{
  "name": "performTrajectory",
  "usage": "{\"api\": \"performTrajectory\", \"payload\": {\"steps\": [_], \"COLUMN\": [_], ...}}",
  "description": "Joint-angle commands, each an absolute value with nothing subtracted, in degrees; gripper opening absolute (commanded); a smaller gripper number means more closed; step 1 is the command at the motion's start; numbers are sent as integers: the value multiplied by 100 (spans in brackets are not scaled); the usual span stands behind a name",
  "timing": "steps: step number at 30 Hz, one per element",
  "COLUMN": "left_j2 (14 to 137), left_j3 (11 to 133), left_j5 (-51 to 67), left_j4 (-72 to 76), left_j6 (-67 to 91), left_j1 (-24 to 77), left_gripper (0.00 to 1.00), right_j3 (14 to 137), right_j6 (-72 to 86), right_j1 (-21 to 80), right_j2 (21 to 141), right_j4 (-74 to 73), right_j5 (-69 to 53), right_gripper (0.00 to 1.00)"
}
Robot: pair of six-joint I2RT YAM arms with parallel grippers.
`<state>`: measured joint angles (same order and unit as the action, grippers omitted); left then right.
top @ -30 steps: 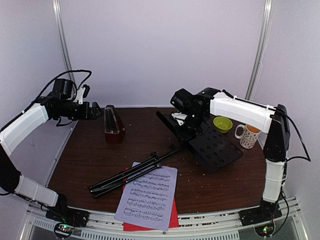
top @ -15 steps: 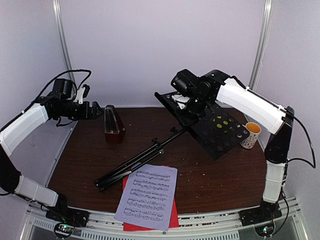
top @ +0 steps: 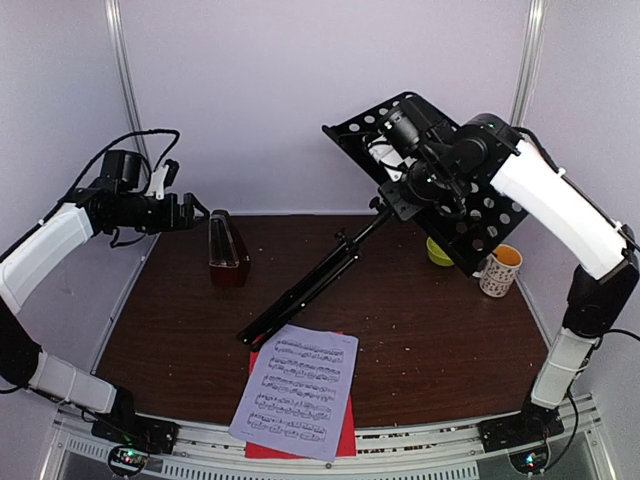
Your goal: Set up the instrument practice props
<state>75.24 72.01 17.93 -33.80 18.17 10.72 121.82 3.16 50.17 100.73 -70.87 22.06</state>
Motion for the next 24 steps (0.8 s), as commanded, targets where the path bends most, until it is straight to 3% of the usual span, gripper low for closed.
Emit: {"api": "performTrajectory", "payload": {"steps": [1,9,16,24], "left_j2": [7316,7130,7039,7090], "left_j3": [7433,7401,7250,6772], "left_j5": [1962,2159,2194,1600], "left_j4": [-3100,-2800,-2488,-1519], "left_j6": [1872,2039,2165,1966], "left_j1": [1105,1116,1303,2401], "left_gripper": [98,98,98,98], "right_j3": [12716,12428,12344,11638], "right_j6": [-586,-2959,-4661,-5836], "right_j1": [5129,5478,5770,5916], "right_j2": [9208,8857,8971,8838], "right_j4": [-5208,-3343,-2570,-1186], "right_j5": [3825,4480,4611,4827], "right_gripper": [0,0,0,0]}}
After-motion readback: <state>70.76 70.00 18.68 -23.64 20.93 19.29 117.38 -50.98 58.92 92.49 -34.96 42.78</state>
